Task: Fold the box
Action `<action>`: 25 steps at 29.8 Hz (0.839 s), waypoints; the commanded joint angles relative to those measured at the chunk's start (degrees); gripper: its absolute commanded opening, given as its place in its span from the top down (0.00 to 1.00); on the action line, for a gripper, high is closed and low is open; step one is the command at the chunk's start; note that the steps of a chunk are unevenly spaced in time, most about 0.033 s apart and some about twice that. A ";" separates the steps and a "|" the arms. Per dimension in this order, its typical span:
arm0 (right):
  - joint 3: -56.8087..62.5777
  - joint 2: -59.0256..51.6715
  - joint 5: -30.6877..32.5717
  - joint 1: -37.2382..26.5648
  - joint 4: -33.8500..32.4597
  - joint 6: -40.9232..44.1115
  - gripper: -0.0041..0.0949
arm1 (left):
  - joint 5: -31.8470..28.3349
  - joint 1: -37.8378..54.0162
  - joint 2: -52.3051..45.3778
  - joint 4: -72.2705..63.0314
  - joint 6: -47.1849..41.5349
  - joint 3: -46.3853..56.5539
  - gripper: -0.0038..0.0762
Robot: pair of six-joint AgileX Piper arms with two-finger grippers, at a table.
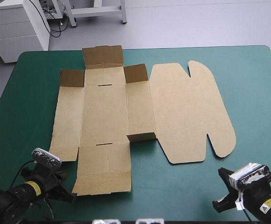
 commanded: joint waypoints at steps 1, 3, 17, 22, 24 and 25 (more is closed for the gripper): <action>-1.20 0.53 -3.76 0.15 1.11 0.02 0.98 | -2.73 -0.07 0.18 -0.21 -0.29 -1.40 0.96; -1.20 0.53 -3.76 0.15 1.11 0.02 0.98 | -2.73 -0.07 0.18 -0.21 -0.29 -1.40 0.96; -1.20 0.53 -3.76 0.15 1.11 0.02 0.98 | -3.18 -0.07 0.18 -0.21 -0.29 -2.23 0.96; -1.10 0.53 -3.76 0.15 1.11 0.02 0.98 | -4.30 -0.07 0.31 0.20 -0.29 -9.33 0.96; -1.10 0.53 -3.86 0.15 1.11 0.02 0.98 | -4.14 -0.07 1.51 0.91 -0.29 -13.72 0.96; -1.10 0.53 -3.80 0.15 1.11 0.02 0.98 | -4.02 -0.07 2.26 1.59 -0.29 -15.60 0.96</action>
